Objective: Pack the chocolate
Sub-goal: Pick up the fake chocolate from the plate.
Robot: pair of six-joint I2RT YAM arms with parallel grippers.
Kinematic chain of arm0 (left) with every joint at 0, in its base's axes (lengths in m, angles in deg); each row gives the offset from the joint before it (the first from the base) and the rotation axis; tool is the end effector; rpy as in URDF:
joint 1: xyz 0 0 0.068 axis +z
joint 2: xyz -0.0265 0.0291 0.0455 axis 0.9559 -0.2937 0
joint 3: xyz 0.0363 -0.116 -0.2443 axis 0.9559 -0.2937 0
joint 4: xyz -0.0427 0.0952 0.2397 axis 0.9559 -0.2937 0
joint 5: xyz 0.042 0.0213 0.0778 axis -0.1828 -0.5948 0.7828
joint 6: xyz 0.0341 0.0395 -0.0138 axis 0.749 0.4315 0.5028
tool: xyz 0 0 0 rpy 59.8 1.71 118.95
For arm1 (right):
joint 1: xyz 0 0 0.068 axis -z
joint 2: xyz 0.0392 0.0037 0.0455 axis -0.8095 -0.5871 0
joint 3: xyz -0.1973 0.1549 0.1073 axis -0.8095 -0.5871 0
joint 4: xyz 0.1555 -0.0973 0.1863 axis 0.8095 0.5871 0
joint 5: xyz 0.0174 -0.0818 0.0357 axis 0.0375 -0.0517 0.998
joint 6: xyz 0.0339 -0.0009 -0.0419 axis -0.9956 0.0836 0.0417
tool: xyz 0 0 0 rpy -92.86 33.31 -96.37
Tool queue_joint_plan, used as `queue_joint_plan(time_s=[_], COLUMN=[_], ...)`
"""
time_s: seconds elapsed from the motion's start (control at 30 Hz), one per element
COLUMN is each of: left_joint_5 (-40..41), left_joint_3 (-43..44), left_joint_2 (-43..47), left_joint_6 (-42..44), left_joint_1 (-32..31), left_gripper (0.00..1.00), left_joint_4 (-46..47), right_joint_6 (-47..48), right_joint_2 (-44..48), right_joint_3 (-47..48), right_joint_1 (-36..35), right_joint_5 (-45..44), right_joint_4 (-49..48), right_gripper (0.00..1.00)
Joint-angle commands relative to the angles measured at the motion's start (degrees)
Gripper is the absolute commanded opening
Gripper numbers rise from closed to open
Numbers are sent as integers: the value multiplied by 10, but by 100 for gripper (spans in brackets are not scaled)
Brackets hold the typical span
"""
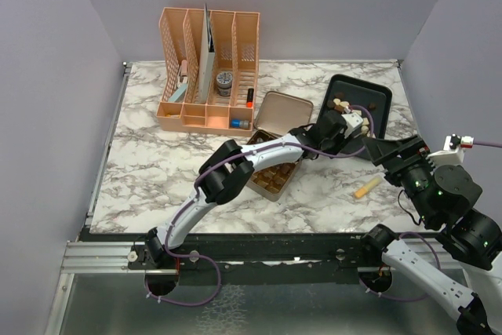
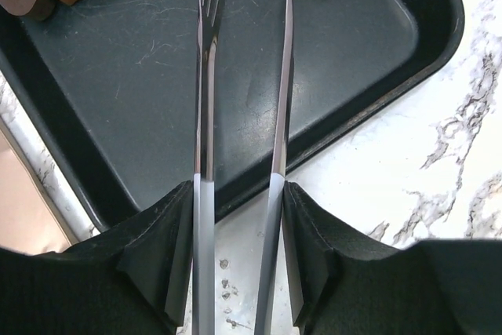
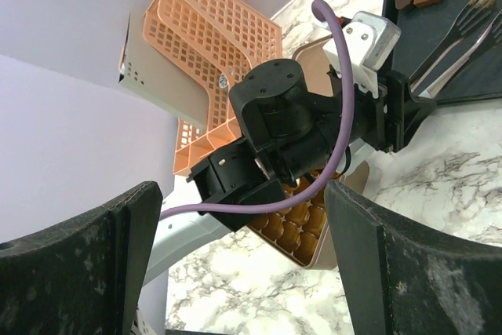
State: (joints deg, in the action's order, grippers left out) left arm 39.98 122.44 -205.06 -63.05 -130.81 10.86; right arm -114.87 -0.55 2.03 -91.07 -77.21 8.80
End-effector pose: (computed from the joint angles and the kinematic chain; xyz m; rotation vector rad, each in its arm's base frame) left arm 0.2964 -0.4677 0.1852 1.0249 1.9411 -0.5096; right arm 0.0488 0.0158 0.3937 0.6402 1.6822 0.7456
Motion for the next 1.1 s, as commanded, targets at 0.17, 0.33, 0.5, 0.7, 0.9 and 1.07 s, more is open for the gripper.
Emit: queue_joint_plan(time_s=[0.17,0.33,0.5,0.7,0.9,1.07], left_joint_5=[3,4,4,10,22,26], left_joint_3=[58,80,87,79,52,8], left_joint_2=[-36,-54,-59,-47,-13,37], left_joint_6=[13,12,11,14,15,4], left_joint_1=[-6,-7,-7,-10,-14,-14], left_gripper=[52,52,50,43,38,35], left_joint_4=[7,3,3,-2,-1,7], right_joint_6=[8,9,10,10,9,8], right_joint_2=[-3,-2,0,5,8,9], right_joint_3=[14,15,18,17,14,8], right_joint_1=[2,2,2,2,2,2], right_joint_5=[-27,-30,-35,-39,-38,-31], right_joint_4=[1,2,7,9,6,-1], right_gripper=[89,89,89,89,89,89])
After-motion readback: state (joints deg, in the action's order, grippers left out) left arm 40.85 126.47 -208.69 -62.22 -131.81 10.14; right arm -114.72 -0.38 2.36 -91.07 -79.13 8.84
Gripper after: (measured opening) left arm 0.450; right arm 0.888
